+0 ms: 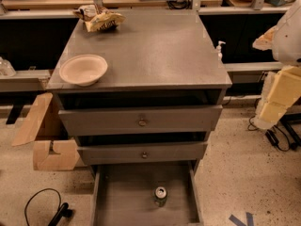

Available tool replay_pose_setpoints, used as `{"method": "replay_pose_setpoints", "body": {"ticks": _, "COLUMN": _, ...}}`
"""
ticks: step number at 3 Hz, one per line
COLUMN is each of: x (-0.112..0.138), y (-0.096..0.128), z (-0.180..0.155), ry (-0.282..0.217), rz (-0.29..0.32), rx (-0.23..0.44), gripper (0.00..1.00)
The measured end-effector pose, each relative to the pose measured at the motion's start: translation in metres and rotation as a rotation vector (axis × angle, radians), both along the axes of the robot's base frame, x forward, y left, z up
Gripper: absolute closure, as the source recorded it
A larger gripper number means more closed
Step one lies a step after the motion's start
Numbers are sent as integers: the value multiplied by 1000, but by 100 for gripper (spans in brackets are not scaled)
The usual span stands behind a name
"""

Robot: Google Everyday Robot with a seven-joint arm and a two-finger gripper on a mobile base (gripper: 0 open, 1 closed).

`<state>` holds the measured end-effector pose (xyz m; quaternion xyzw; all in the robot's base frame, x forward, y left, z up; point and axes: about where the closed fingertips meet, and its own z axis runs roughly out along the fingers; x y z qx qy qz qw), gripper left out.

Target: Pick green can from bottom drawer and place on counter

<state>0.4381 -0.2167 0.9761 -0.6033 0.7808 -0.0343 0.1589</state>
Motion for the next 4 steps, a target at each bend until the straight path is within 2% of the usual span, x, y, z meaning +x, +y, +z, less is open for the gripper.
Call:
{"method": "replay_pose_setpoints", "body": {"ticks": 1, "x": 0, "y": 0, "z": 0, "ry": 0, "rz": 0, "rx": 0, "gripper": 0}}
{"method": "replay_pose_setpoints", "body": {"ticks": 2, "x": 2, "y": 0, "z": -17, "ry": 0, "rz": 5, "rx": 52, "gripper": 0}}
{"method": "replay_pose_setpoints", "body": {"ticks": 3, "x": 0, "y": -7, "z": -87, "ry": 19, "rz": 27, "rx": 223, "gripper": 0}}
{"method": "replay_pose_setpoints", "body": {"ticks": 4, "x": 3, "y": -15, "z": -160, "ry": -8, "rz": 20, "rx": 437, "gripper": 0}}
